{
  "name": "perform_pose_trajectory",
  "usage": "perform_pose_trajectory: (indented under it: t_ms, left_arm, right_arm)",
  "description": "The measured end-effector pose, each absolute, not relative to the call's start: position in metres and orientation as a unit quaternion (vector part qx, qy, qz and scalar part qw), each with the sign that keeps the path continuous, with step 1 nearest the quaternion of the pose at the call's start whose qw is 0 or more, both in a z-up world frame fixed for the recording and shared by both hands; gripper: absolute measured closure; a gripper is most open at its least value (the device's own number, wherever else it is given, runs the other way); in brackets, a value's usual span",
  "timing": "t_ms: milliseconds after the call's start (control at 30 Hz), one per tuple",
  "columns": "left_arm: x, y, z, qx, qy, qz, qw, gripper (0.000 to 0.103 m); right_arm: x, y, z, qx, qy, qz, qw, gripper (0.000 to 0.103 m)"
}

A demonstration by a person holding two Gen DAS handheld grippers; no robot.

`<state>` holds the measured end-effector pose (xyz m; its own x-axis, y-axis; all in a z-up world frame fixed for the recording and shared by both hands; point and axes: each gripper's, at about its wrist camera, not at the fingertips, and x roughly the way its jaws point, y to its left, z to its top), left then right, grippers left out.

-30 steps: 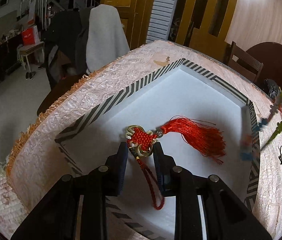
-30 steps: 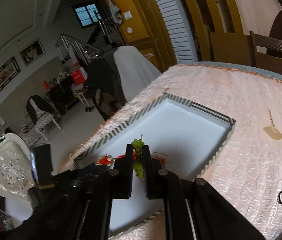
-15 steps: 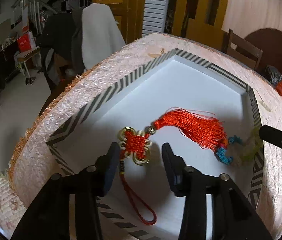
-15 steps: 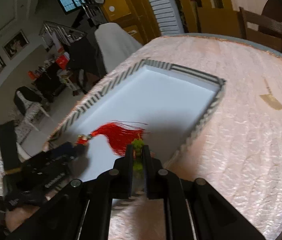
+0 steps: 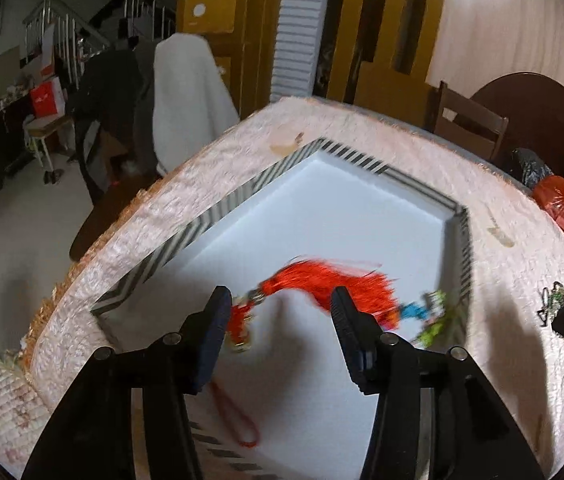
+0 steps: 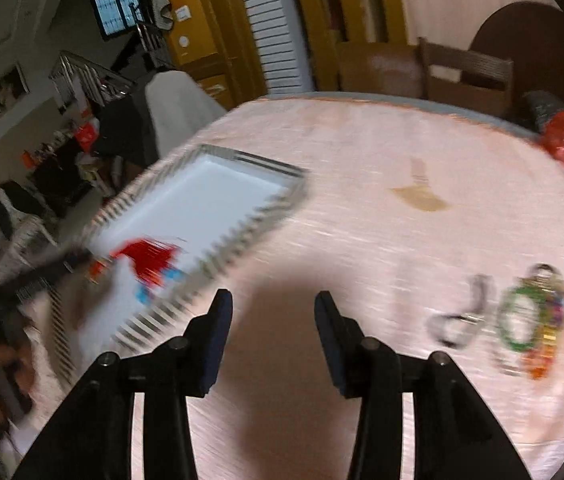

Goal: Organize jewelry
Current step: 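Grasp the black hair tie with the left tool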

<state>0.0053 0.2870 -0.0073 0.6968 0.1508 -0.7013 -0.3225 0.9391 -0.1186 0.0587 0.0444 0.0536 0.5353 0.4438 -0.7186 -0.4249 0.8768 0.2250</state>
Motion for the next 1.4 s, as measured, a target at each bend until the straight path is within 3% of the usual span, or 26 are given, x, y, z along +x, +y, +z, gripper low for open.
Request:
perform_pose_trajectory:
  t_ms: [333,700,900,1200,1233,1267,1300,1333,1400]
  left_arm:
    - [0.045,0.167,0.013,-0.081,0.364,0.013,0.928,0.041]
    - [0.107,-0.008,-0.025,0.024,0.41,-0.198,0.89,0.041]
    - [0.127,-0.023,-0.045,0.047,0.435,-0.197,0.878,0.041]
    - [0.144,-0.039,-0.053,0.079,0.427,-0.197,0.879,0.041]
    - [0.146,-0.039,-0.055,0.079,0.427,-0.198,0.879,0.042]
    - [0.145,-0.038,-0.055,0.08,0.426,-0.196,0.88,0.051]
    - [0.144,-0.037,-0.054,0.078,0.424,-0.196,0.881,0.069]
    - [0.142,-0.035,-0.054,0.076,0.424,-0.193,0.882,0.078]
    - [0.137,-0.028,-0.054,0.065,0.425,-0.189,0.883,0.08]
  right_arm:
    - [0.044,-0.103,0.023,0.009,0.427,0.071,0.902,0.058]
    - [0.039,-0.182,-0.006,0.059,0.441,-0.052,0.894,0.057]
    - [0.037,-0.176,-0.007,0.053,0.44,-0.044,0.895,0.047]
    - [0.037,-0.174,-0.008,0.054,0.44,-0.044,0.895,0.044]
    - [0.037,-0.174,-0.008,0.053,0.44,-0.044,0.895,0.044]
    - [0.037,-0.174,-0.008,0.055,0.44,-0.043,0.895,0.044]
    - [0.037,-0.174,-0.008,0.055,0.44,-0.043,0.895,0.044]
    - [0.037,-0.174,-0.008,0.057,0.44,-0.043,0.895,0.044]
    - [0.038,-0.175,-0.008,0.061,0.439,-0.043,0.896,0.044]
